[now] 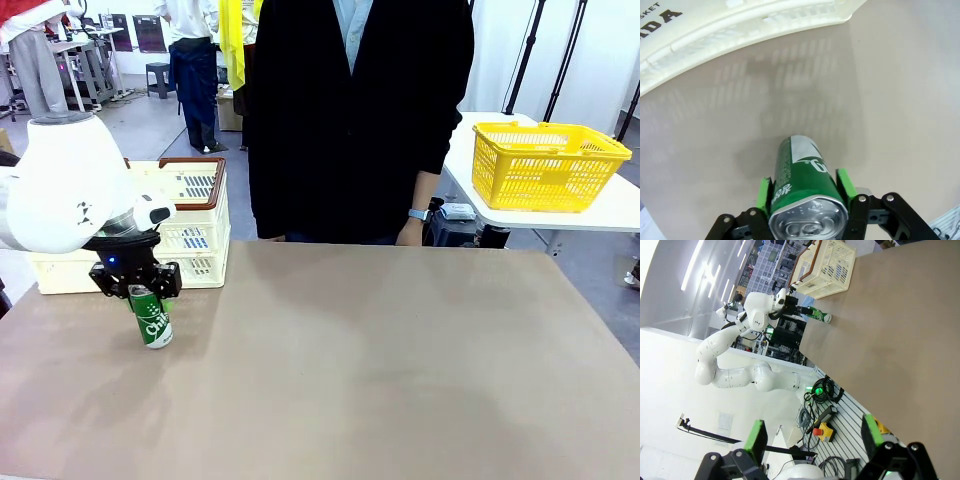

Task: Place the drinks into the Shopping basket.
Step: Pick up one drink and place it into the Shopping basket.

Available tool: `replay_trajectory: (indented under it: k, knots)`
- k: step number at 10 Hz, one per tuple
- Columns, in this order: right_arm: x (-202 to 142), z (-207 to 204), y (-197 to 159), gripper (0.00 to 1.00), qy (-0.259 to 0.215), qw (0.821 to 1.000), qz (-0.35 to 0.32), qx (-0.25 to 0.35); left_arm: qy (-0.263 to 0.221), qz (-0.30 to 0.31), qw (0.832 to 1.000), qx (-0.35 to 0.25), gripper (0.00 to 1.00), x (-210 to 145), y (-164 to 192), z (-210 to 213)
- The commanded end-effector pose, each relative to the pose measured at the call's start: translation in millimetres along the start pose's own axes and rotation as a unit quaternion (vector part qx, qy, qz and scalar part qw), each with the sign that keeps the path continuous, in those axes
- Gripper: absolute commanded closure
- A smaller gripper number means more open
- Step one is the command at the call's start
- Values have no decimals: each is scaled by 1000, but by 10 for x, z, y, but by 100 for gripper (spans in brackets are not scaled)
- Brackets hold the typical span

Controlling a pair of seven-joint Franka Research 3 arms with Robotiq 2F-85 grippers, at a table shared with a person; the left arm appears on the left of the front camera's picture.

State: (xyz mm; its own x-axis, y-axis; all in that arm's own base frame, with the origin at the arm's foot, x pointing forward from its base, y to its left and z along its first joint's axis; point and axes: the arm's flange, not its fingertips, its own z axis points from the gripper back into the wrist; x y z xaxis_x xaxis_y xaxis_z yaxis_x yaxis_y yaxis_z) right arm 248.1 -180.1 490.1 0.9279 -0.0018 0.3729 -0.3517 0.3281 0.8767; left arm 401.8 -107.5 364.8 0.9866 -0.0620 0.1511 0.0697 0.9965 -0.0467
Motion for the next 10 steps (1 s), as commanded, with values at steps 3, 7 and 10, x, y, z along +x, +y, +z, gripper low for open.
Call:
replay_trajectory:
  k: [3,7,10]
  knots:
    - [-24,41,3,0,8,1000,9,-3,-1,-3,1000,6,100,2,30,-15]
    - [-24,41,3,0,8,1000,9,-3,-43,-17,999,-27,100,-37,236,1044]
    - [-24,41,3,0,8,1000,9,-3,-67,-9,997,-34,100,55,511,2429]
